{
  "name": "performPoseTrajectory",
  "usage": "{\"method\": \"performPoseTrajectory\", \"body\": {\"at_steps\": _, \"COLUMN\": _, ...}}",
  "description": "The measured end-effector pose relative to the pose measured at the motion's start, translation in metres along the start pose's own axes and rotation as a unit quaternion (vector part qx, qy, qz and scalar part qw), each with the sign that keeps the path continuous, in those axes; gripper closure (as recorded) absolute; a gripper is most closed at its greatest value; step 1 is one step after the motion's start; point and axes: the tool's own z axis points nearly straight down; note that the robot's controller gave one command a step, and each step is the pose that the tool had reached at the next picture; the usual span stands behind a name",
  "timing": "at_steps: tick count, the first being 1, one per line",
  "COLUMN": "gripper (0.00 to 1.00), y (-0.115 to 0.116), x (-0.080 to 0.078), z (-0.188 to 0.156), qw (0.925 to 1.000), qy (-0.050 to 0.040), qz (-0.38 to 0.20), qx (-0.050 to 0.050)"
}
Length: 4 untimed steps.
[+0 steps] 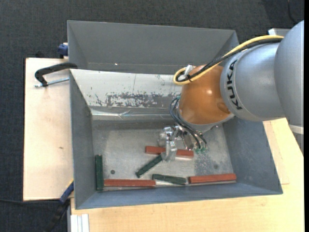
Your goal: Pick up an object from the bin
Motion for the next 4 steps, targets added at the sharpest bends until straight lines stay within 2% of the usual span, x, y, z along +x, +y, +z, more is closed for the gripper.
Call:
{"method": "performPoseTrajectory", "body": {"at_steps": 1, "gripper": 1.0, "y": 0.0, "x": 0.0, "z": 0.0, "qw": 1.0, "qy": -0.0001, "qz": 0.0, "qx": 0.0}}
{"method": "performPoseTrajectory", "body": {"at_steps": 2, "gripper": 1.0, "y": 0.02, "x": -0.009, "z": -0.037, "qw": 0.9981, "qy": 0.0069, "qz": 0.061, "qx": 0.001}}
{"method": "performPoseTrajectory", "body": {"at_steps": 3, "gripper": 1.0, "y": 0.019, "x": -0.03, "z": -0.115, "qw": 0.999, "qy": 0.004, "qz": 0.045, "qx": 0.0}}
{"method": "performPoseTrajectory", "body": {"at_steps": 4, "gripper": 0.0, "y": -0.057, "x": 0.026, "z": -0.065, "qw": 0.9913, "qy": 0.0045, "qz": 0.132, "qx": 0.001}}
